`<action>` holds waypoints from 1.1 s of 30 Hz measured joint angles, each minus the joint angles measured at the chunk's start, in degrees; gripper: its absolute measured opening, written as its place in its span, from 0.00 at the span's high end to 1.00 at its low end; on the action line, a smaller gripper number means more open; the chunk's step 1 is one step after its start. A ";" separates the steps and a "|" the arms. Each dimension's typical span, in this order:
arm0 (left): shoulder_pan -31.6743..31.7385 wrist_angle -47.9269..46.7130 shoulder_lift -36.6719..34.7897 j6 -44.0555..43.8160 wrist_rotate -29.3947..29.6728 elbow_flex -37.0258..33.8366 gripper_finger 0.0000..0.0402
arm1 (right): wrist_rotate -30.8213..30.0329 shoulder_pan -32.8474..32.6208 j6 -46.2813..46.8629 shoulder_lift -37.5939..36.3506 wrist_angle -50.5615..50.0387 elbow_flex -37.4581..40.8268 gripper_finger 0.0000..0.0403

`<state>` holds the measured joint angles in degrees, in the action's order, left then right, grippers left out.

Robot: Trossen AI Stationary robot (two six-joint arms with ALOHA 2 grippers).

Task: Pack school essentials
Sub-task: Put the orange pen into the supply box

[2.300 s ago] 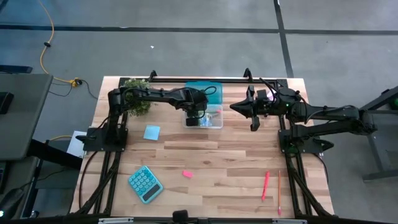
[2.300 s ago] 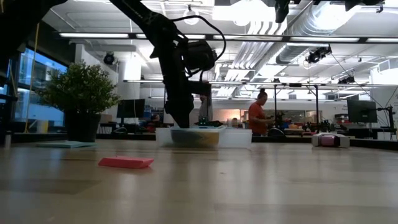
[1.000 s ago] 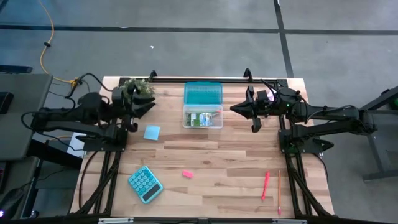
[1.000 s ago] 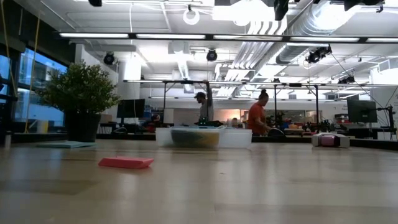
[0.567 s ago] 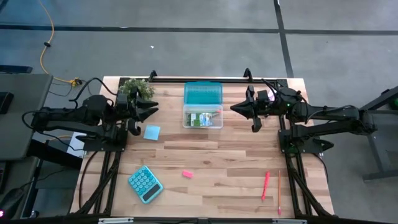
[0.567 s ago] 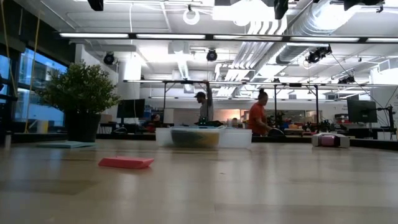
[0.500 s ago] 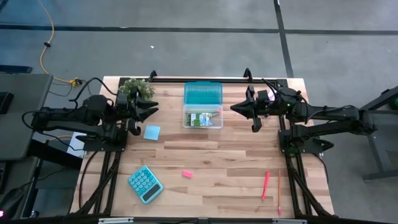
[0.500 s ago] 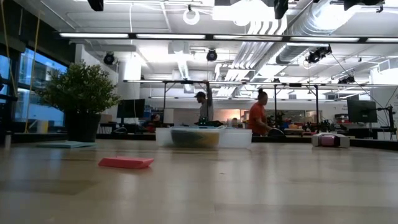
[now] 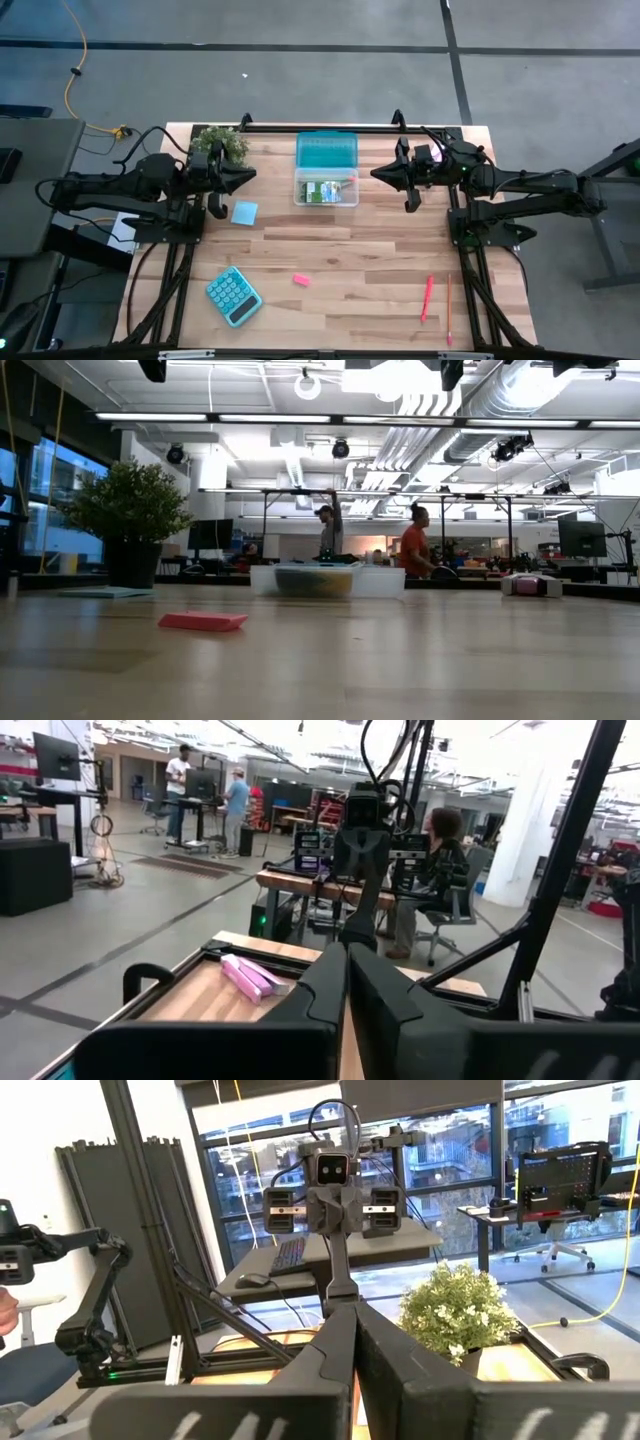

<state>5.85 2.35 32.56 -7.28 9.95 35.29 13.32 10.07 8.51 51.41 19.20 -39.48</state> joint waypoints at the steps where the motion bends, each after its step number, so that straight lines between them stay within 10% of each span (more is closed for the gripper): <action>1: 0.00 0.00 0.00 -0.01 0.08 0.00 0.99 | 0.00 0.00 0.00 0.01 0.00 0.00 1.00; 12: 0.02 -0.01 -0.72 -0.51 1.03 0.00 1.00 | -1.18 0.12 3.51 0.01 -1.45 0.00 0.97; 26: 0.07 0.02 -0.74 -0.89 2.82 0.02 1.00 | -6.63 0.19 7.19 -0.08 -5.55 -1.13 0.42; 33: 0.07 0.00 -0.72 0.71 3.79 0.02 1.00 | -8.37 -4.12 20.88 3.59 -46.31 -17.20 0.43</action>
<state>5.91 2.35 31.83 -6.57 13.74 35.31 4.95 5.95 29.39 54.99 -27.11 -56.69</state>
